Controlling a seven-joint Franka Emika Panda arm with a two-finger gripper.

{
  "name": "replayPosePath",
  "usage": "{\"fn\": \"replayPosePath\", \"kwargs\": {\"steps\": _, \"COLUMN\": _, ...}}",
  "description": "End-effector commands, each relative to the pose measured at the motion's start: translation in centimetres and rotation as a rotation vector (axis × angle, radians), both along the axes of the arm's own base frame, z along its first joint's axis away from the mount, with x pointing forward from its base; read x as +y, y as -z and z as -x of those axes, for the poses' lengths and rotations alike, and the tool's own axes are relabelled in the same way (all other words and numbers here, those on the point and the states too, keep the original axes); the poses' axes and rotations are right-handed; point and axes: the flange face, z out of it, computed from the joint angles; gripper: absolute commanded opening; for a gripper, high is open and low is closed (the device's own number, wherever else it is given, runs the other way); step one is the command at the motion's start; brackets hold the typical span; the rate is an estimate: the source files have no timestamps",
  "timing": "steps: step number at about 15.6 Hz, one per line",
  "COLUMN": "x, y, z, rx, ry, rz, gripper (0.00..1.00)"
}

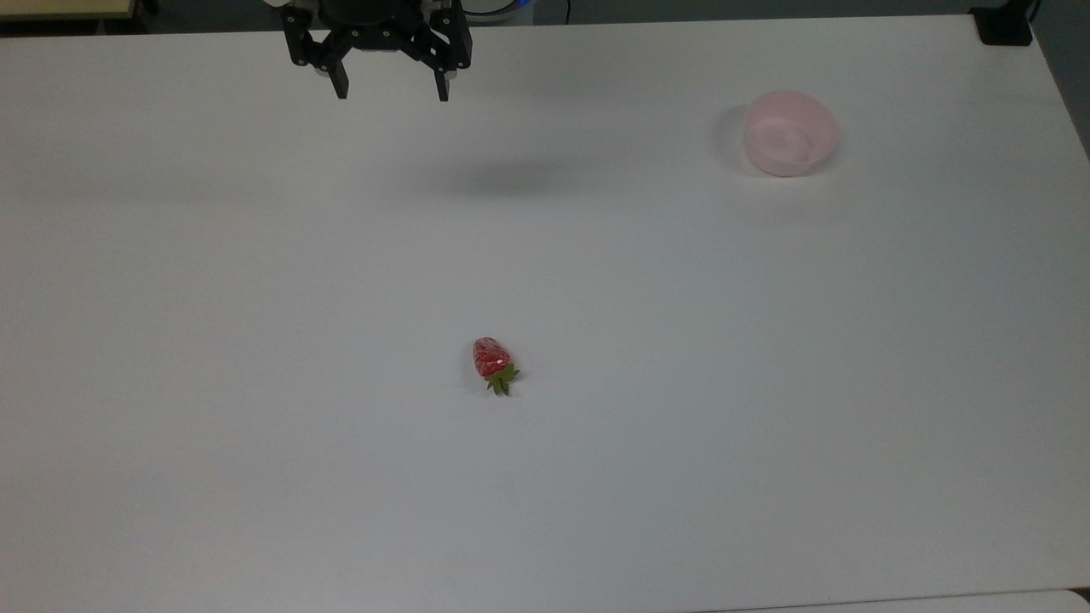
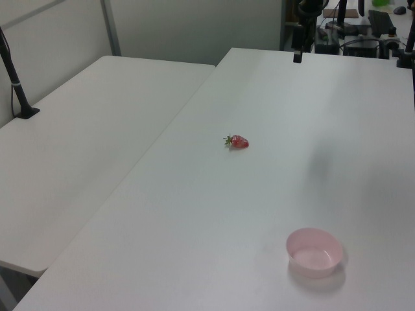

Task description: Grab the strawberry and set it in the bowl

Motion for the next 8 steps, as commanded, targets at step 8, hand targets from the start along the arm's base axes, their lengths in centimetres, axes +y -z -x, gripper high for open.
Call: {"fn": "replayPosePath", "kwargs": {"steps": 8, "x": 4.4, "y": 9.6, "z": -7.7, "rx": -0.135, "ry": -0.176, "rz": 0.014, "gripper": 1.0}}
